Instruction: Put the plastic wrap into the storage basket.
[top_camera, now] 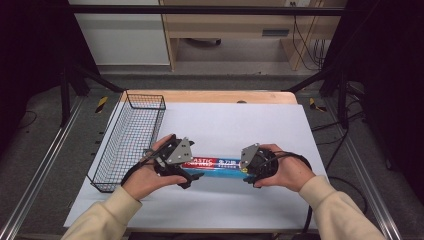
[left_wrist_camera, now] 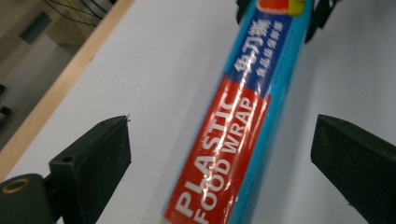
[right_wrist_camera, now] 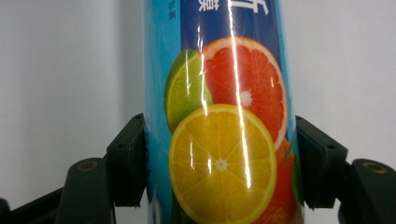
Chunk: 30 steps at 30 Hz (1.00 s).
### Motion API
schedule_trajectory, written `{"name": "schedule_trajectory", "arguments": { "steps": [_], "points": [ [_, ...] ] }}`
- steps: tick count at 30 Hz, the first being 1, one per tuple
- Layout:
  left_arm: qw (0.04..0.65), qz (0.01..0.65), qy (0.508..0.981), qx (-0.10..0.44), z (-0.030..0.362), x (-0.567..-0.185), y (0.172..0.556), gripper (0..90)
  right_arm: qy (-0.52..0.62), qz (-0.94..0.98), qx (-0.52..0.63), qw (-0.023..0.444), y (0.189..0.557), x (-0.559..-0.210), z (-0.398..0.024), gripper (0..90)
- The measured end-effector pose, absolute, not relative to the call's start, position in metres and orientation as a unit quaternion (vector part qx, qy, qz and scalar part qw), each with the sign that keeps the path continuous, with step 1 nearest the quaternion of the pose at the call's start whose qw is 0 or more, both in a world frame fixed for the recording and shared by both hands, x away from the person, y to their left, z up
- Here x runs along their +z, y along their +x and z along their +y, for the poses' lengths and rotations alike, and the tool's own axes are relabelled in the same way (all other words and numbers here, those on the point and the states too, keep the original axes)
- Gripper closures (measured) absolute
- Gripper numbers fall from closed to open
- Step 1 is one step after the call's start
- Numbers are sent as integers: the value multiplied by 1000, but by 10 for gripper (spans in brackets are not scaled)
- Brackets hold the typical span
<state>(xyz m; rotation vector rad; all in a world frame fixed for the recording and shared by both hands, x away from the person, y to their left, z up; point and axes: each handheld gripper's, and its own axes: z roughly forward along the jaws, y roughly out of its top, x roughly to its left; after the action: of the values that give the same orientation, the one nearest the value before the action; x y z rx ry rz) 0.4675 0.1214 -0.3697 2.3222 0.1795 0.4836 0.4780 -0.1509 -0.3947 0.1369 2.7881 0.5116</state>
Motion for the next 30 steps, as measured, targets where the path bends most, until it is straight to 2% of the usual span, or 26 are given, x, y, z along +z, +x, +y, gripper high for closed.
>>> {"name": "schedule_trajectory", "arguments": {
  "steps": [10,16,21,30],
  "points": [
    [318,39,929,184,103,-372,478,94,20,975,163,152,479,-362,-144,315],
    [275,8,944,180,92,-375,476,154,14,976,164,141,479,-357,-138,315],
    [264,1,948,175,88,-375,477,226,15,976,173,133,479,-355,-136,316],
    [222,-21,958,181,79,-376,474,272,5,976,172,131,477,-351,-130,316]
  ]
}}
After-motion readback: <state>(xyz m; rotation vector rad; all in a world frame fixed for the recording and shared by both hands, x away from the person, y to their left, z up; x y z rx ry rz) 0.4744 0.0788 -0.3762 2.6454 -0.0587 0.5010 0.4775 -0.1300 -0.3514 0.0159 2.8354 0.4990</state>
